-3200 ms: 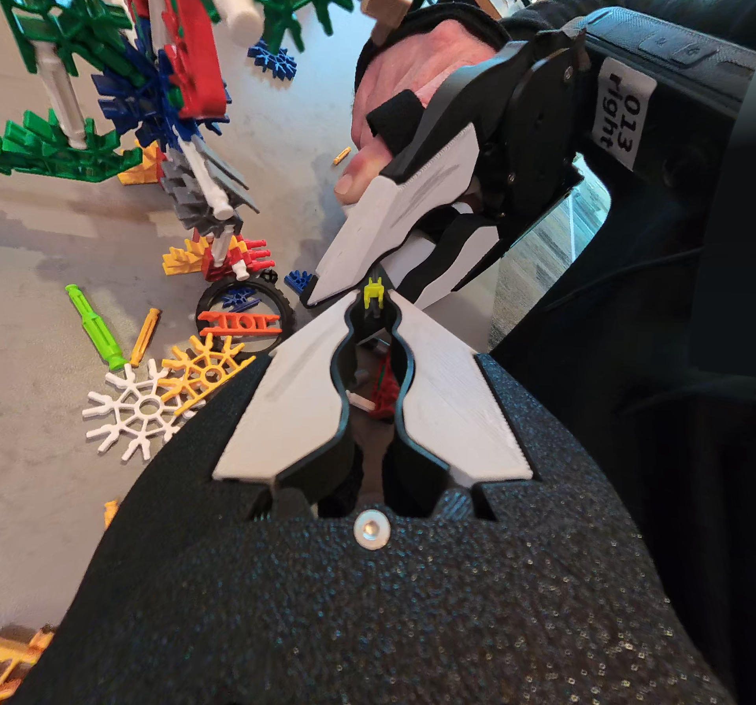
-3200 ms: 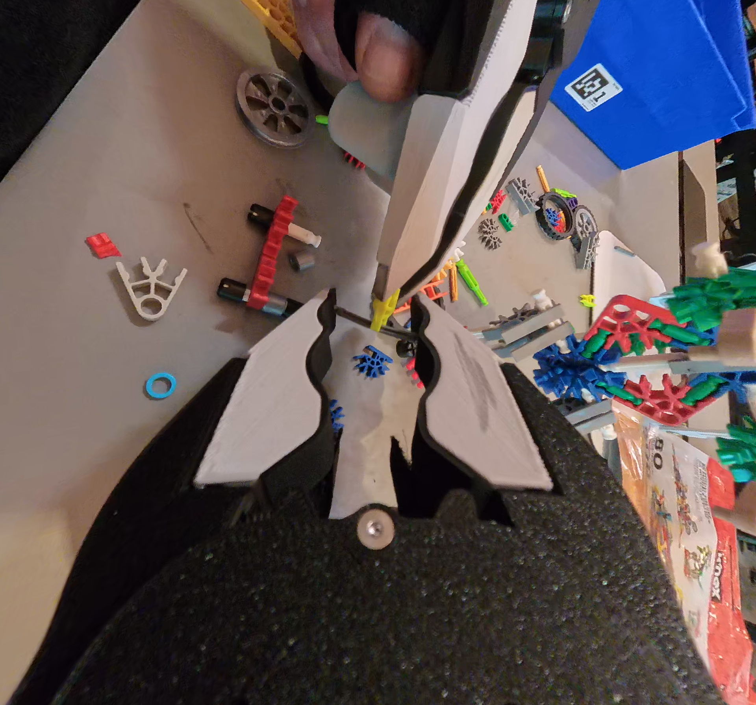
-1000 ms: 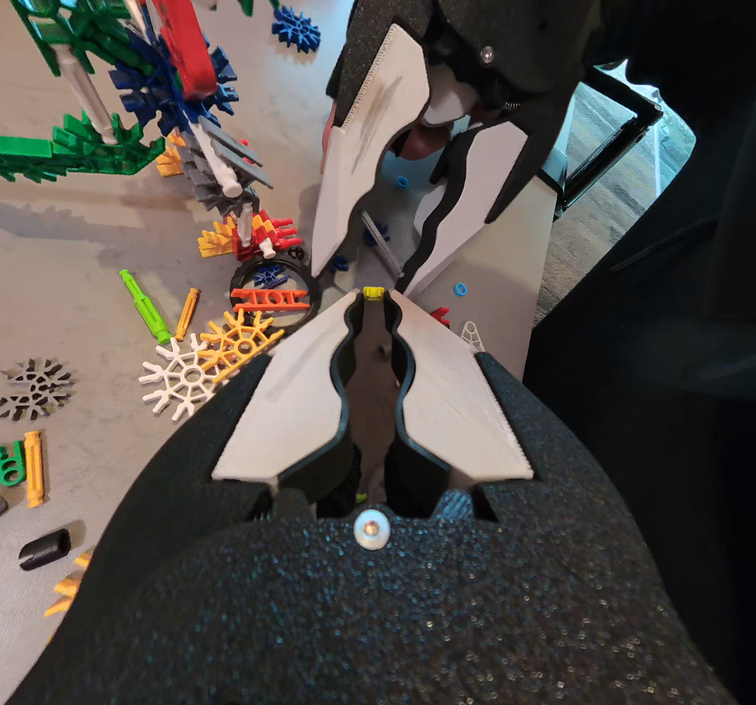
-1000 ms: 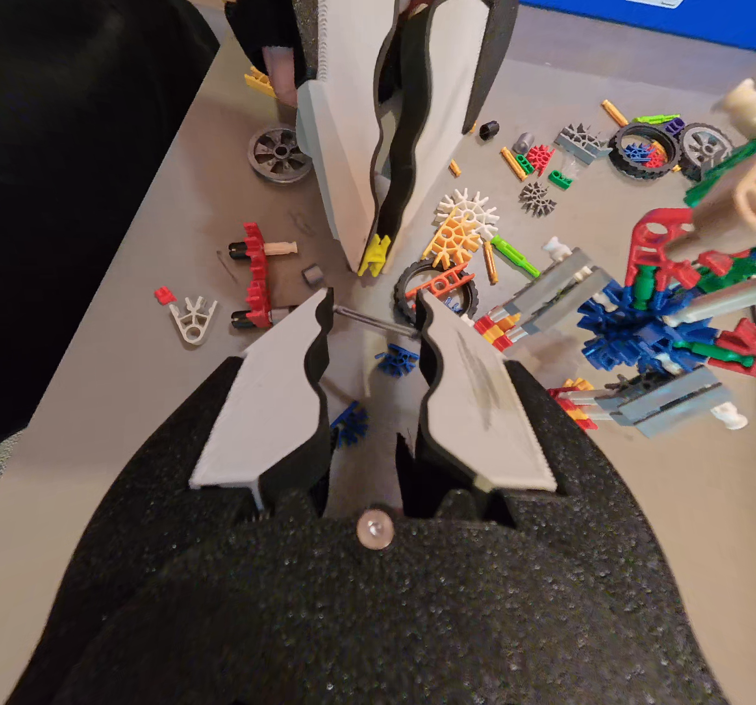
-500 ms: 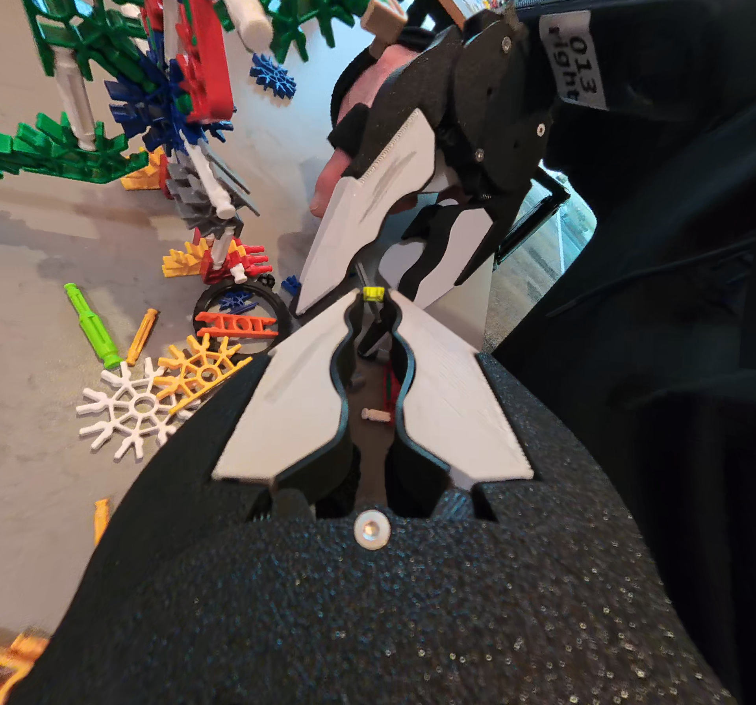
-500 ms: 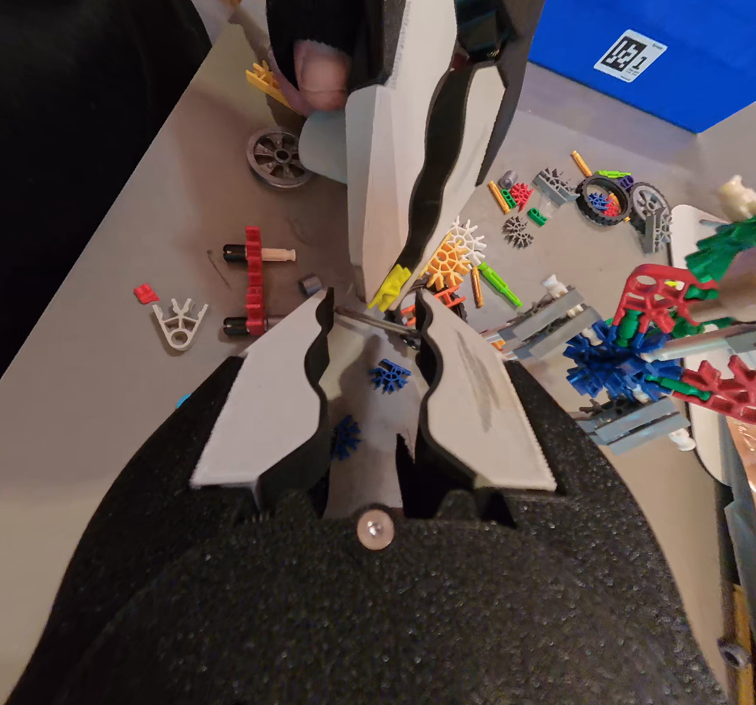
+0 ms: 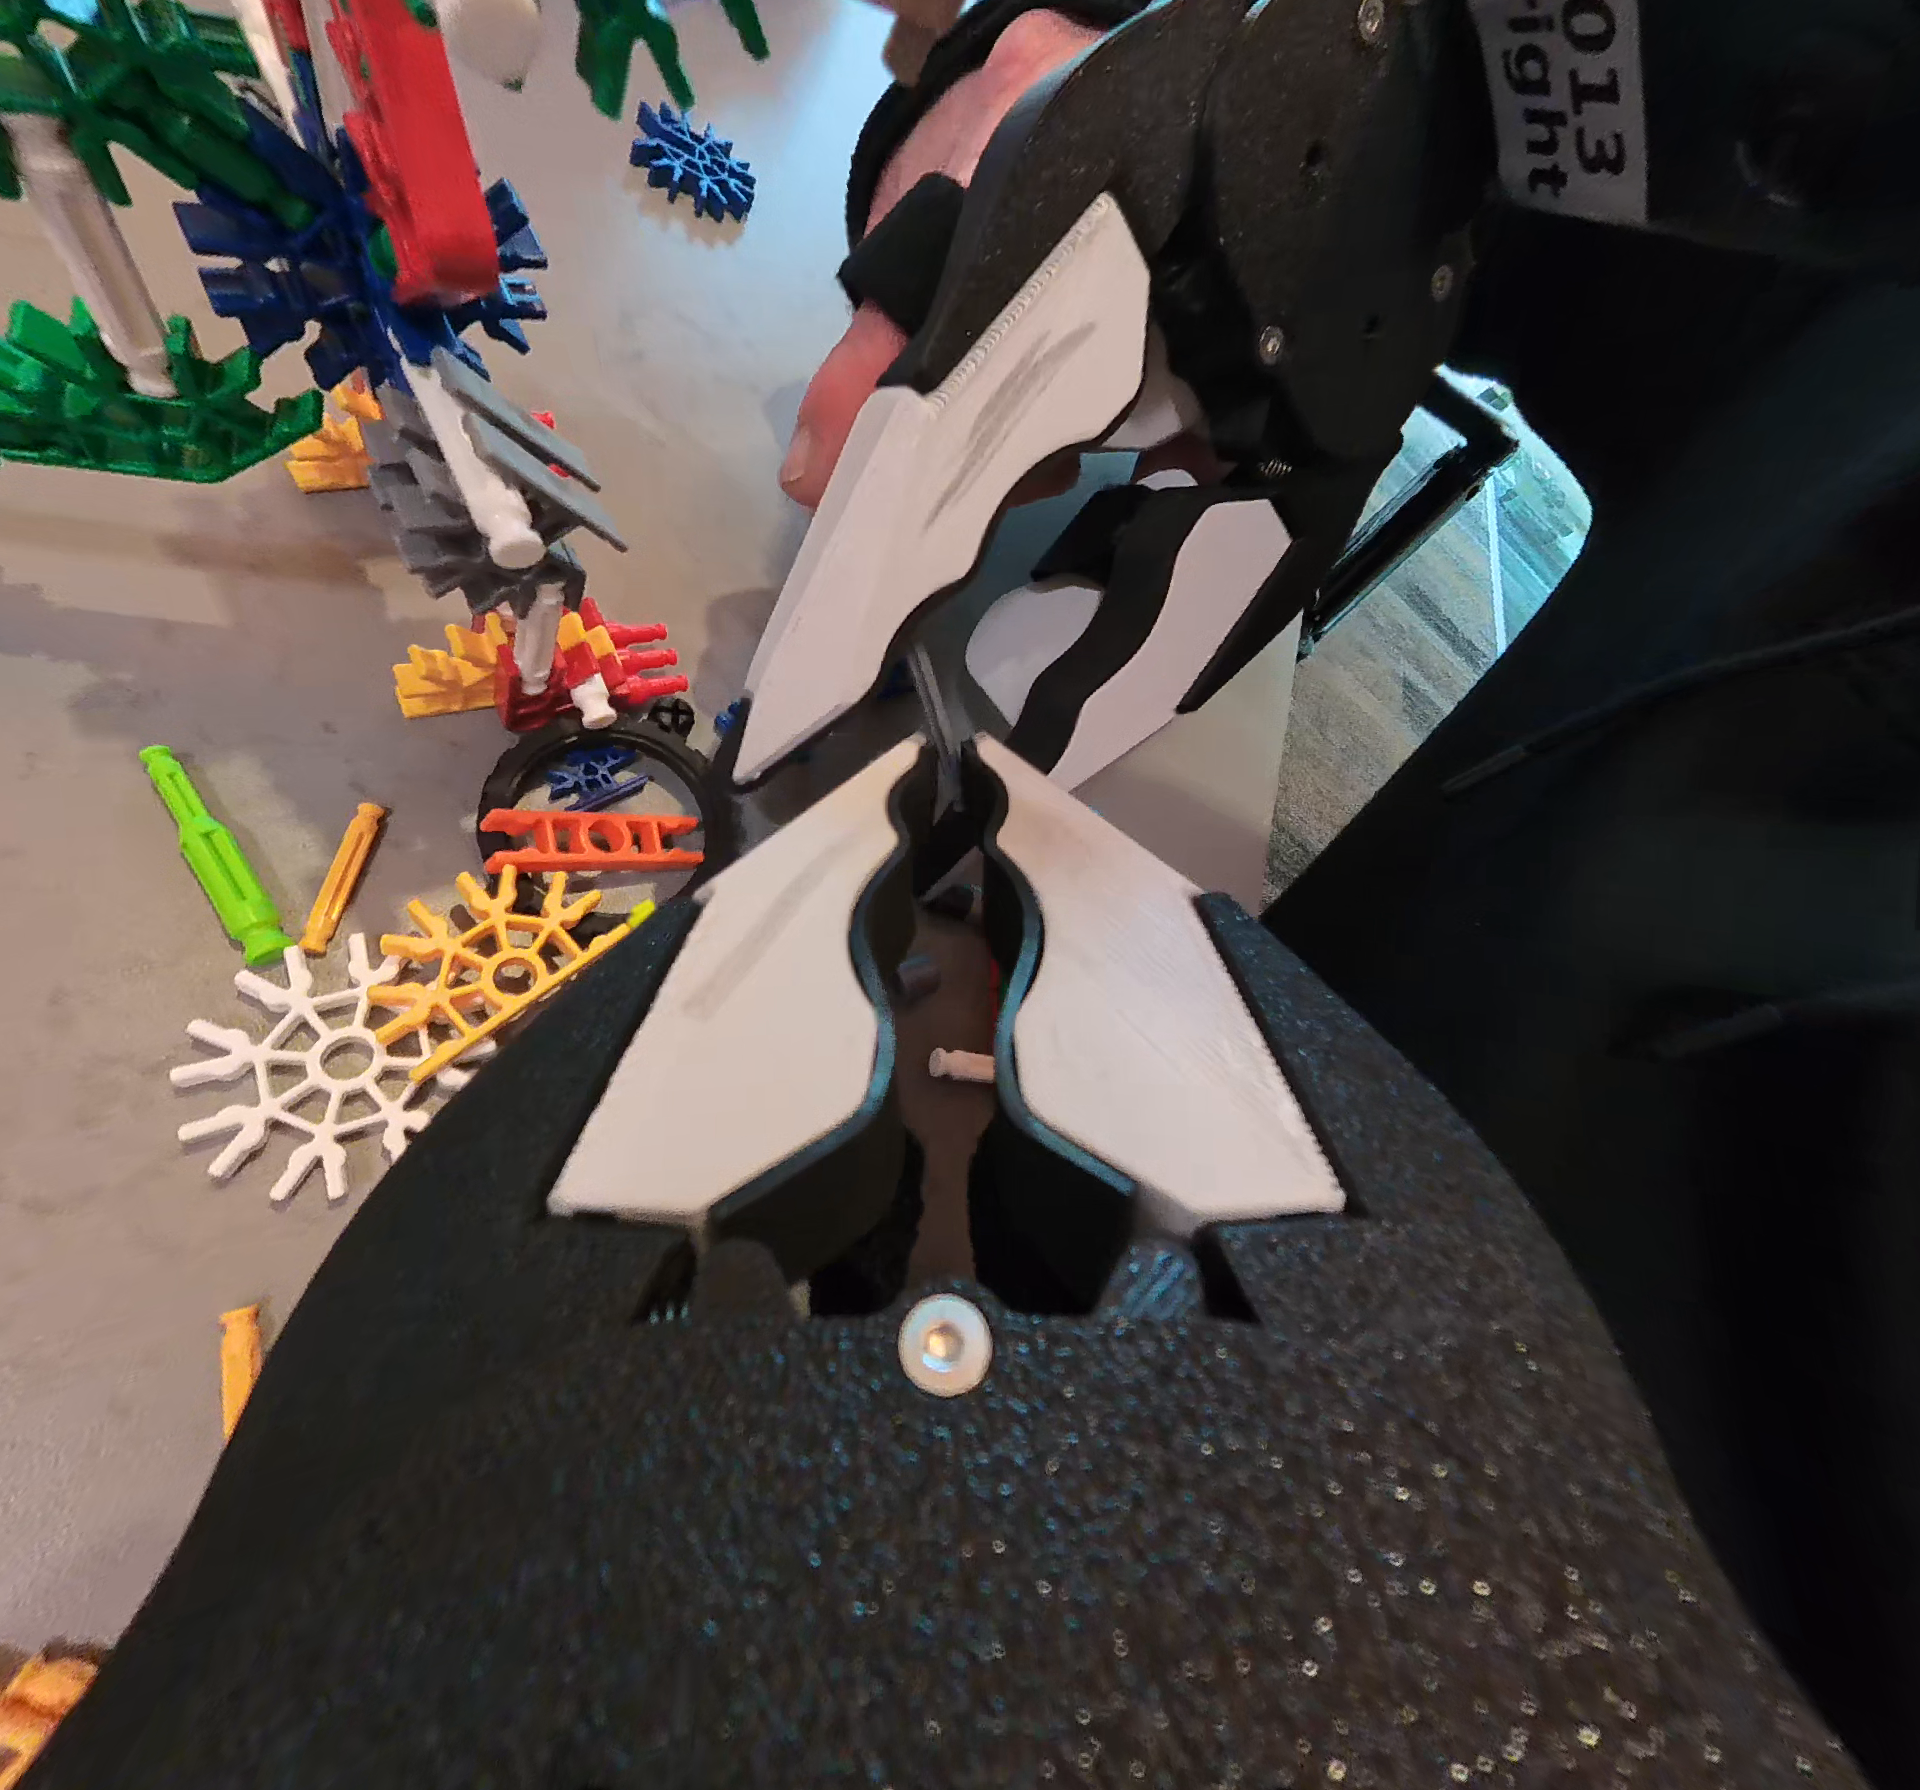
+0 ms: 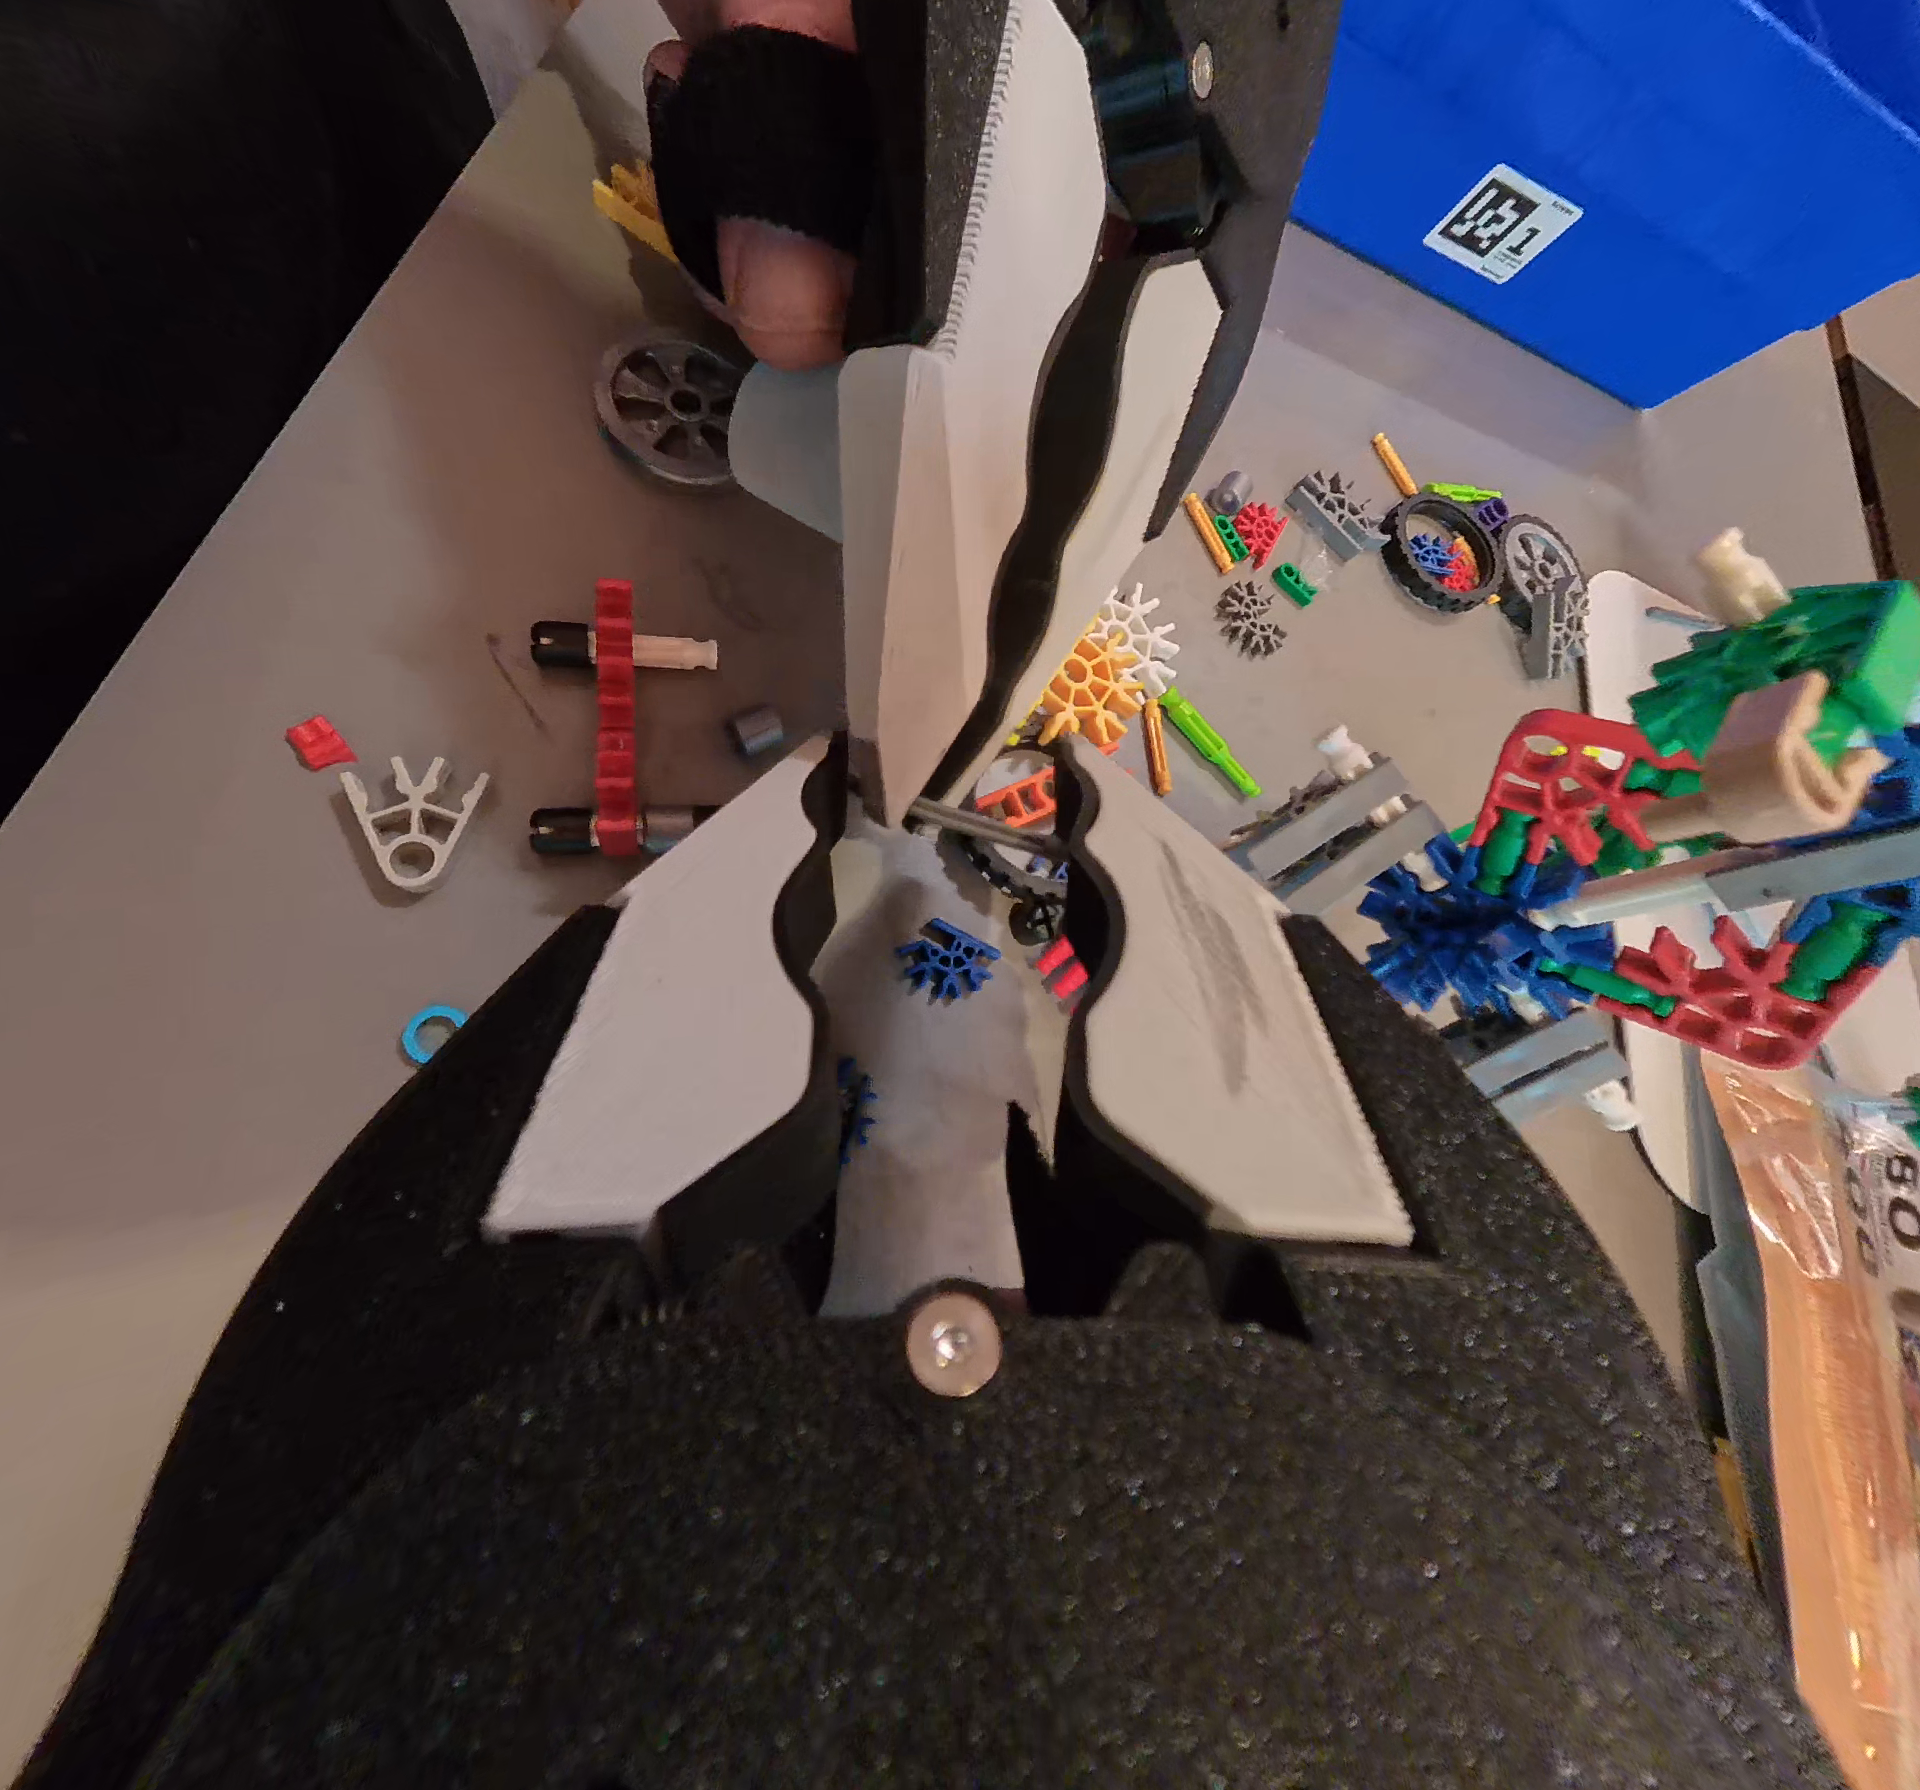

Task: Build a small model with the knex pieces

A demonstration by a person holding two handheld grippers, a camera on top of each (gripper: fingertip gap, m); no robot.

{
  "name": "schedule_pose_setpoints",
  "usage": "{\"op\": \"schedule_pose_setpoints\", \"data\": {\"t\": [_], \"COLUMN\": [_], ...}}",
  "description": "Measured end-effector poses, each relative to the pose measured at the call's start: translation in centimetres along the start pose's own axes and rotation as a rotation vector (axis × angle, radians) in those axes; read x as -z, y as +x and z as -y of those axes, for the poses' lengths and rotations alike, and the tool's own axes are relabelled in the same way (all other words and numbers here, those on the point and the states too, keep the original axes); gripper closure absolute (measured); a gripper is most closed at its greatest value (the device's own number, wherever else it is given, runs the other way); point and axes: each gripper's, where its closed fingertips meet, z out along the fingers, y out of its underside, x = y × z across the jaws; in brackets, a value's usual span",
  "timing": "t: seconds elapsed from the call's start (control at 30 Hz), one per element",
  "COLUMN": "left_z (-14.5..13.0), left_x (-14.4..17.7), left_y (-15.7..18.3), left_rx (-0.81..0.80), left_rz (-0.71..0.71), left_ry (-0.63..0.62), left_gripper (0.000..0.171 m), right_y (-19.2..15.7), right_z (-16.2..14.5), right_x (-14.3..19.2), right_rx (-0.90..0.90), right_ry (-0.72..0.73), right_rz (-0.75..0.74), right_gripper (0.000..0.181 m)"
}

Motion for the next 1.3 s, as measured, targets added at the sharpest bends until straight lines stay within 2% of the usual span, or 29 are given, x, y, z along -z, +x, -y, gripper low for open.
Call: {"op": "schedule_pose_setpoints", "data": {"t": [0.13,0.37,0.5,0.57,0.8,1.0,1.13,1.3], "left_z": [0.6,0.3,-0.1,-0.6,-2.7,-3.8,-3.9,-4.1], "left_x": [0.3,0.9,2.1,2.8,4.4,4.8,5.2,6.5], "left_y": [0.2,0.4,-0.1,-0.4,-1.8,-2.0,-2.0,-2.3], "left_rx": [-0.005,-0.011,-0.045,-0.065,-0.104,-0.15,-0.154,-0.16], "left_rz": [-0.011,-0.002,0.052,0.085,0.207,0.257,0.269,0.302], "left_ry": [0.02,0.017,-0.005,-0.034,-0.12,-0.168,-0.158,-0.144], "left_gripper": [0.171,0.171,0.171,0.171,0.171,0.171,0.171,0.171], "right_y": [0.5,0.8,1.5,1.1,-1.0,-0.1,0.5,0.5], "right_z": [0.5,0.6,0.6,0.1,-1.5,-0.8,0.2,-0.4], "right_x": [0.3,0.7,1.2,1.1,-0.5,-1.6,-2.8,-3.8], "right_rx": [-0.009,-0.031,-0.075,-0.116,-0.133,-0.196,-0.167,-0.124], "right_ry": [0.018,0.033,0.043,0.023,-0.086,-0.096,-0.121,-0.187], "right_rz": [-0.018,-0.01,-0.003,0.048,0.143,0.129,0.112,0.098], "right_gripper": [0.142,0.132,0.133,0.141,0.155,0.155,0.154,0.155]}}
